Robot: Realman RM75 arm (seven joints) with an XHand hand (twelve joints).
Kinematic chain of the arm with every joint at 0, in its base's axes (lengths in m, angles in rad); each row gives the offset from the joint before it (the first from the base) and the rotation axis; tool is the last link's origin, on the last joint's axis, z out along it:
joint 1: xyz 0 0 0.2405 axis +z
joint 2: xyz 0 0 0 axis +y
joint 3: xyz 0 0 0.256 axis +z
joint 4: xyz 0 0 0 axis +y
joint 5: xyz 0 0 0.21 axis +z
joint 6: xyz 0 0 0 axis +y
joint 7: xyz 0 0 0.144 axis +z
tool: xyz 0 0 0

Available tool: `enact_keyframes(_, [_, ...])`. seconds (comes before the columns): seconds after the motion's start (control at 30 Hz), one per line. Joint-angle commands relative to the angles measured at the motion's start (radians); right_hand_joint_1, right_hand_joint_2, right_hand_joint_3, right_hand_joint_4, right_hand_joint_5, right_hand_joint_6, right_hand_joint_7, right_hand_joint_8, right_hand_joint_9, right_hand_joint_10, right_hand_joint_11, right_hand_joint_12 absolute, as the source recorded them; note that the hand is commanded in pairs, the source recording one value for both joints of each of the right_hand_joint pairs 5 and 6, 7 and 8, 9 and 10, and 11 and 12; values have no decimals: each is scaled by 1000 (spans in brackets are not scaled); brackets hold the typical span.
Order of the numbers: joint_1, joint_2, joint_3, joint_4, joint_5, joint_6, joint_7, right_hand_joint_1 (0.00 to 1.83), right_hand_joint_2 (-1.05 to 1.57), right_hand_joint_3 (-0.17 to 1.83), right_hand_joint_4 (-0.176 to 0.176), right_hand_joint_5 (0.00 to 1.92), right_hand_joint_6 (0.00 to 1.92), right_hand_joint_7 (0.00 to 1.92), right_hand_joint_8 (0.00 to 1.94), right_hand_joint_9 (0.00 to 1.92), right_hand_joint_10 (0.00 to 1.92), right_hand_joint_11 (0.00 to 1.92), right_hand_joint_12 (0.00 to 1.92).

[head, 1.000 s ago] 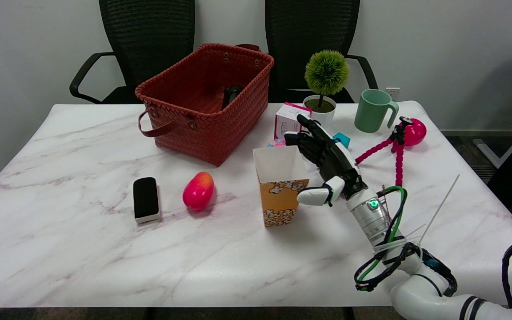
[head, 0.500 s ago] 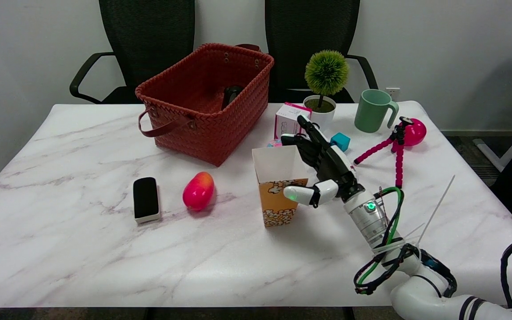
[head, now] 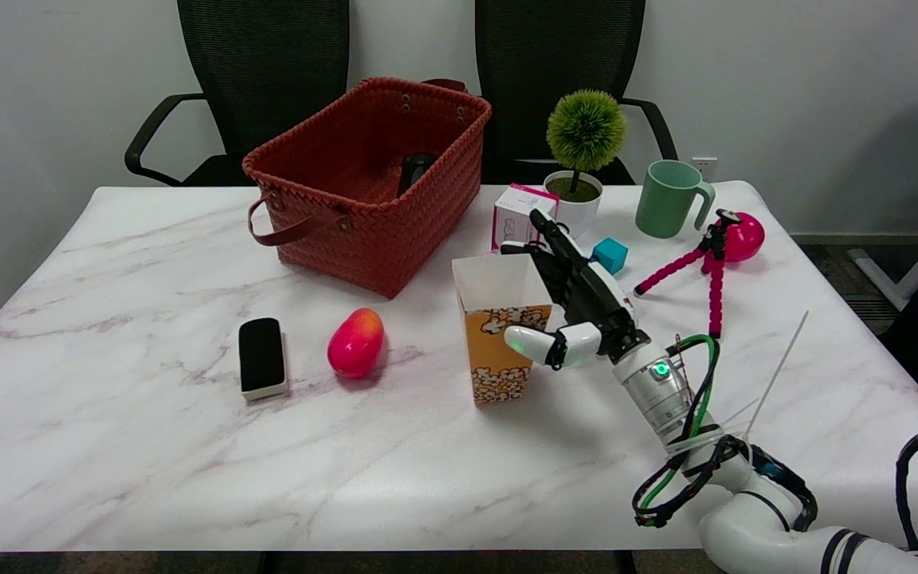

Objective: Pick up the popcorn box.

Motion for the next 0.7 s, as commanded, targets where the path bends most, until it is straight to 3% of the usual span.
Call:
enact_keyframes(0.03, [4, -1, 0, 8, 0, -6, 5, 1360, 164, 925, 0, 7, 7, 443, 443, 488, 488, 720, 720])
enact_keyframes(0.4, [4, -1, 4, 6, -3, -2, 39, 1353, 199, 959, 0, 9, 9, 452, 452, 554, 554, 875, 875])
enact_keyframes(0.53, [4, -1, 4, 5, -2, -2, 39, 1357, 255, 917, 0, 51, 51, 492, 492, 664, 664, 947, 947])
enact_keyframes(0.7, [4, -1, 7, 1, 0, -2, 41, 1360, 411, 807, 0, 305, 305, 813, 813, 932, 932, 1016, 1016])
